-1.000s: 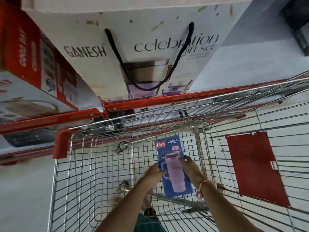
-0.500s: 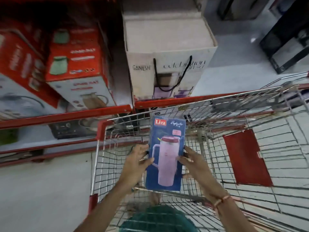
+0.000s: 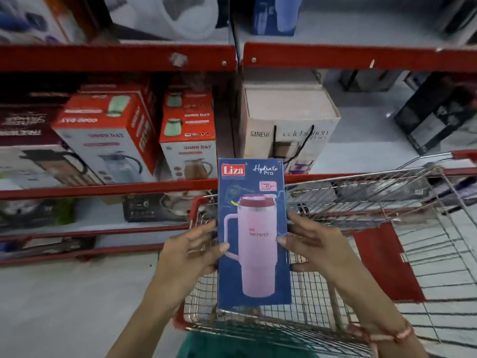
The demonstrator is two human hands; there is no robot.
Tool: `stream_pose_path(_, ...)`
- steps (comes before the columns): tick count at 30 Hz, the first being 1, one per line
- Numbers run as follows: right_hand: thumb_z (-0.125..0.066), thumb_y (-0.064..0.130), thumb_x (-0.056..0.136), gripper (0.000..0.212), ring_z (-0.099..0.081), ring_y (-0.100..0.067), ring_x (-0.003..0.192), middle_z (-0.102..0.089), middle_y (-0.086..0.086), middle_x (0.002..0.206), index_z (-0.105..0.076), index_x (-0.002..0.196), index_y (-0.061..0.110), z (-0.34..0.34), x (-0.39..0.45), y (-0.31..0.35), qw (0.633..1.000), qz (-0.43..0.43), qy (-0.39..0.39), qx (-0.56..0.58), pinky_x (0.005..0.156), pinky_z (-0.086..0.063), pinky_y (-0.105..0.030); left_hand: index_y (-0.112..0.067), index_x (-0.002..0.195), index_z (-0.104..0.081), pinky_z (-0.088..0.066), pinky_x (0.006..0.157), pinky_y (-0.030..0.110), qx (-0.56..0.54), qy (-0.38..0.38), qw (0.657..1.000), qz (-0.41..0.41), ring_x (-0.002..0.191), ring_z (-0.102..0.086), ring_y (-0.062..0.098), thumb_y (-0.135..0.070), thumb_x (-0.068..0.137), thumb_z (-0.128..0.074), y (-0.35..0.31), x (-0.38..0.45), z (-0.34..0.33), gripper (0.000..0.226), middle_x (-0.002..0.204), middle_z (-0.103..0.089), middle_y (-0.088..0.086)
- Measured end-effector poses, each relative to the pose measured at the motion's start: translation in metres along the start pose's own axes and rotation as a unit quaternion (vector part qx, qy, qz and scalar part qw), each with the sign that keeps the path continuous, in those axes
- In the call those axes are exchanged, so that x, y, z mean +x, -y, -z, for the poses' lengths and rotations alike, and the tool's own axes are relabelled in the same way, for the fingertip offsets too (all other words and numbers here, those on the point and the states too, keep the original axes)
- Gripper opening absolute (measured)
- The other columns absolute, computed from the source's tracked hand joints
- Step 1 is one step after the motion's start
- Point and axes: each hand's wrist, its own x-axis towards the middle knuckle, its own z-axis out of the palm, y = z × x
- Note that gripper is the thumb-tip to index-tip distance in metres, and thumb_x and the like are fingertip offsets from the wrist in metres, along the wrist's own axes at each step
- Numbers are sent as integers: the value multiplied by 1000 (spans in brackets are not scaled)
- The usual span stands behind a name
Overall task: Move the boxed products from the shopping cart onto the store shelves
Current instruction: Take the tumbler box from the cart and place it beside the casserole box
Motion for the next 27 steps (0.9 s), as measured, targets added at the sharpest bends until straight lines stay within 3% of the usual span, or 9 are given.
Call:
stream_pose_path(5,-72,14,80,52,-70,-12,100,-69,9,119,-59,124,40,2,-7,20,999,46,-10,-4,73,-62,-44,-24,112,-68,-61,71,36,-4,15,999,-41,94,-71,16,-5,71,-74,-18,-1,-1,46,107,-74,-7)
stream_pose_path(7,-70,9,81,52,-71,-15,99,-71,11,116,-60,123,39,7,-5,32,997,75,-20,3,73,-62,-46,-19,114,-67,-61,68,32,-9,19,997,-74,92,-72,13,-1,71,-73,-32,2,-6,46,103,-75,-8)
stream_pose_path(11,-69,5,81,53,-71,-5,94,-73,23,103,-60,113,47,20,6,73,985,162,-63,-9,70,-63,-32,-24,113,-65,-59,66,21,0,5,986,-167,91,-70,4,0,70,-73,-75,21,-20,50,104,-72,-12)
stream_pose_path(17,-67,2,83,51,-68,-7,103,-67,21,119,-61,121,34,56,53,140,952,285,-112,16,72,-62,-30,-8,117,-64,-57,84,26,10,-26,953,-300,101,-67,9,4,68,-75,-155,69,-48,51,115,-70,1)
stream_pose_path(19,-68,2,82,51,-67,-4,101,-70,28,105,-61,119,37,67,76,162,942,312,-123,17,72,-62,-29,-6,116,-64,-58,79,22,21,-48,943,-329,96,-68,12,6,66,-76,-185,90,-60,53,114,-69,7)
stream_pose_path(21,-68,1,82,52,-67,-3,101,-72,28,98,-60,123,31,80,100,183,932,335,-139,19,76,-62,-32,-9,113,-66,-55,68,10,36,-81,930,-357,82,-67,1,8,65,-77,-216,108,-72,52,109,-70,7)
stream_pose_path(23,-68,1,83,52,-66,-8,106,-69,23,112,-58,126,29,91,122,207,919,363,-151,11,84,-60,-40,-15,111,-66,-50,62,3,54,-105,915,-385,71,-62,-10,9,66,-76,-243,125,-84,52,103,-70,3)
stream_pose_path(25,-67,3,83,51,-64,-10,109,-61,17,125,-59,122,34,100,144,227,912,381,-152,6,89,-57,-48,-9,113,-65,-54,72,9,73,-136,903,-400,82,-66,1,5,66,-77,-263,142,-94,51,108,-69,6)
stream_pose_path(27,-67,5,84,48,-62,-13,110,-59,19,124,-63,107,45,106,166,242,909,389,-150,6,89,-56,-52,-4,116,-63,-56,85,26,76,-155,901,-397,96,-68,16,3,66,-78,-278,160,-99,52,116,-68,11)
